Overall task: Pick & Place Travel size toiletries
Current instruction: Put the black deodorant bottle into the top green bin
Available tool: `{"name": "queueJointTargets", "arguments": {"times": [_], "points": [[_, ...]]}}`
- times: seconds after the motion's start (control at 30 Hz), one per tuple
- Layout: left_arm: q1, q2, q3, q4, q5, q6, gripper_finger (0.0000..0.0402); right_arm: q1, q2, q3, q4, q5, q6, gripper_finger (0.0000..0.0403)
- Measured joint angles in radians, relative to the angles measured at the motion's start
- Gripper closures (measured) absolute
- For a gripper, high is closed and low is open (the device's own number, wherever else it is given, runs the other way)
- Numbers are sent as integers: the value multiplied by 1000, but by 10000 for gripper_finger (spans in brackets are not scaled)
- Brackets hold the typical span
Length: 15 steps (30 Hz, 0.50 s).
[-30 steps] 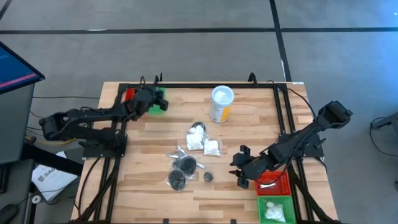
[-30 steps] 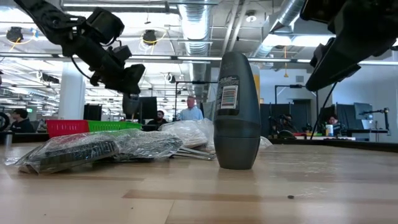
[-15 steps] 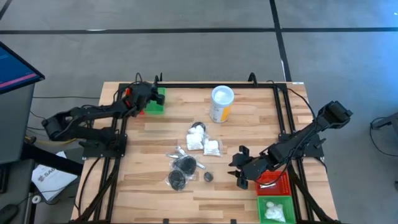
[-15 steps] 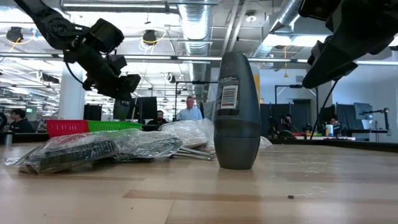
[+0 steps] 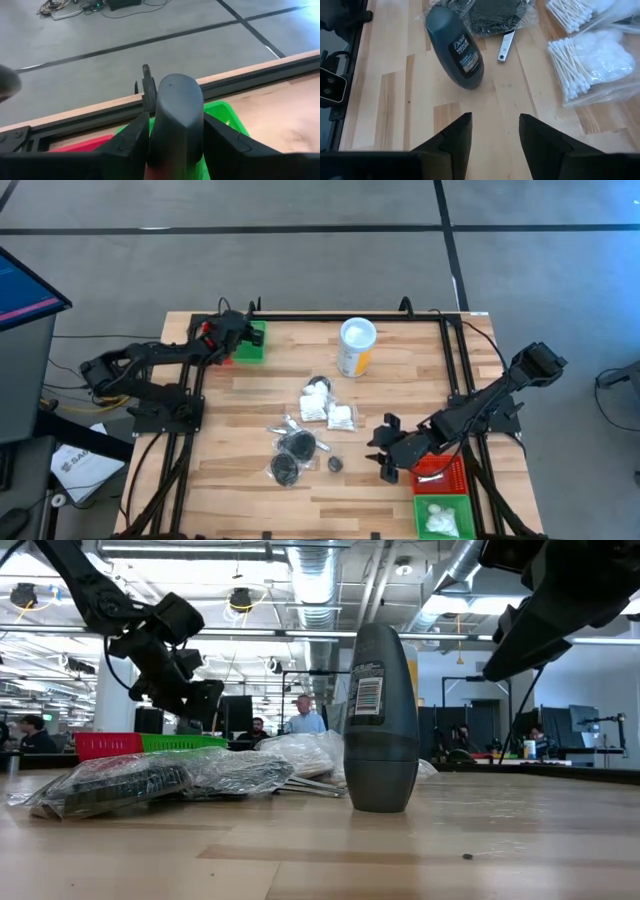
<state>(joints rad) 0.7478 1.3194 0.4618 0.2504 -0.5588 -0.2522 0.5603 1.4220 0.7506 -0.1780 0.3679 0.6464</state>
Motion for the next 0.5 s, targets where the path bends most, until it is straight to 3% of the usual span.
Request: {"name": "queueJointTargets", "arguments": {"times": [0.5], "points": [[5,77,0,67,4,8,229,-7,-1,0,0,0,-2,248]]}}
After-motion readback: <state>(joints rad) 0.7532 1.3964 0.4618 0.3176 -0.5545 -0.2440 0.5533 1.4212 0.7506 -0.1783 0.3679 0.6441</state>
